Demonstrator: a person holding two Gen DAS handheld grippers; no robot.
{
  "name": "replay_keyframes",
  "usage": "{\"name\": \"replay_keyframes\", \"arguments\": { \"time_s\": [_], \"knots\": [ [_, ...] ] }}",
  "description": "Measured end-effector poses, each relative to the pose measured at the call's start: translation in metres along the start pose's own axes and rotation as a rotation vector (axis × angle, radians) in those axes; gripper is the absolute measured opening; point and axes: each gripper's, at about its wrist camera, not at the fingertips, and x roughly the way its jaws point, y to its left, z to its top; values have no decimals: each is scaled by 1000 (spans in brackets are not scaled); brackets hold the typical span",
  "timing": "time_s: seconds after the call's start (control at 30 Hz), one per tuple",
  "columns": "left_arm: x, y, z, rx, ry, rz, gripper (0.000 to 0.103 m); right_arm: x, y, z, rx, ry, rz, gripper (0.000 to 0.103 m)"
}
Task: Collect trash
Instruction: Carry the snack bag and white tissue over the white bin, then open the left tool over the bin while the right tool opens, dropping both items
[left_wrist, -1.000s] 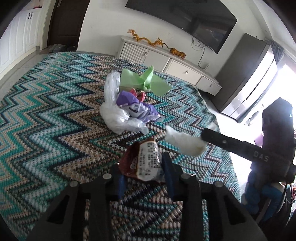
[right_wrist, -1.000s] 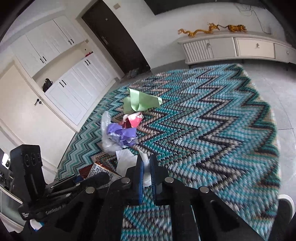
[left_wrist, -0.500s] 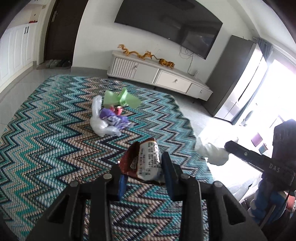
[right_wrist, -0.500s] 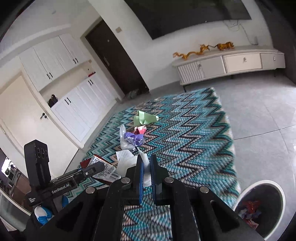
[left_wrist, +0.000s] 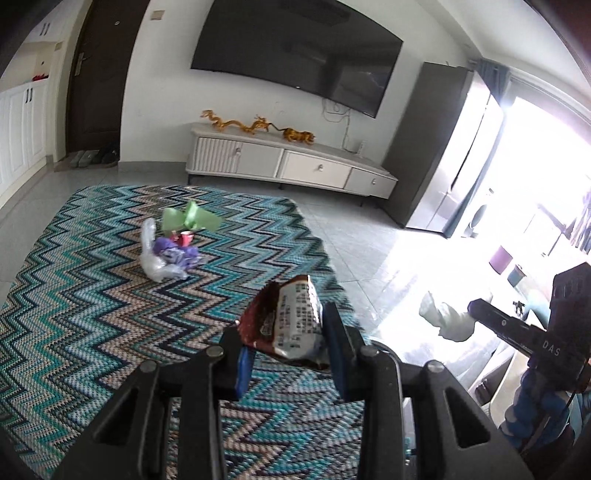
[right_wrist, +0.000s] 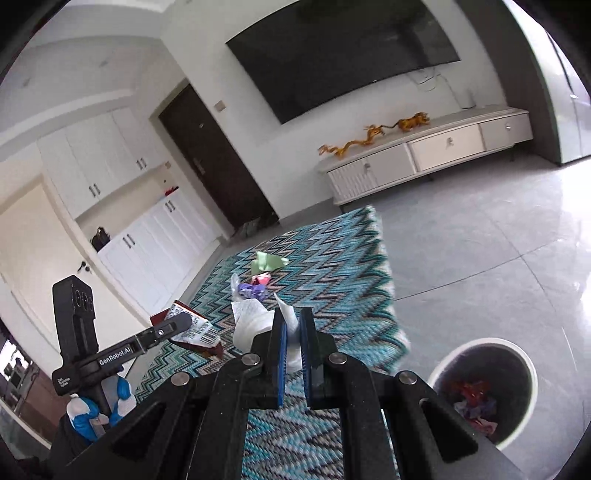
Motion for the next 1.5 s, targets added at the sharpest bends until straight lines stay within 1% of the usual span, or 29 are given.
{"name": "replay_keyframes", "arguments": {
  "time_s": [0.3, 0.47, 0.6, 0.73, 1.0, 1.23, 1.27, 1.4, 1.43, 1.47, 1.5],
  "knots": [
    [5, -59, -4, 110, 22, -42, 32, -57, -41, -18, 84, -85, -70, 7],
    [23, -87, -2, 167, 48, -56, 32, -70, -73, -27, 152, -106, -105, 7],
    [49, -109, -1, 207, 90, -67, 32, -71, -101, -33, 208, -100, -129, 7],
    [81, -130, -5, 245, 145, -77, 32, -65, -130, -40, 259, -80, -158, 7],
    [155, -162, -18, 310, 280, -86, 33, -37, -185, -57, 366, -9, -218, 7],
    [218, -182, -29, 345, 379, -92, 34, -18, -222, -66, 432, 44, -255, 8],
    [225, -185, -31, 349, 390, -96, 34, -14, -225, -67, 439, 51, -260, 10],
    [250, -194, -36, 352, 433, -127, 35, -1, -238, -71, 457, 77, -278, 10],
    [254, -195, -37, 345, 443, -137, 35, 3, -242, -72, 463, 88, -286, 11],
    [258, -196, -37, 339, 452, -149, 36, 7, -246, -73, 469, 98, -292, 17],
    [263, -198, -38, 333, 463, -163, 39, 9, -248, -74, 474, 103, -297, 20]
  ]
}}
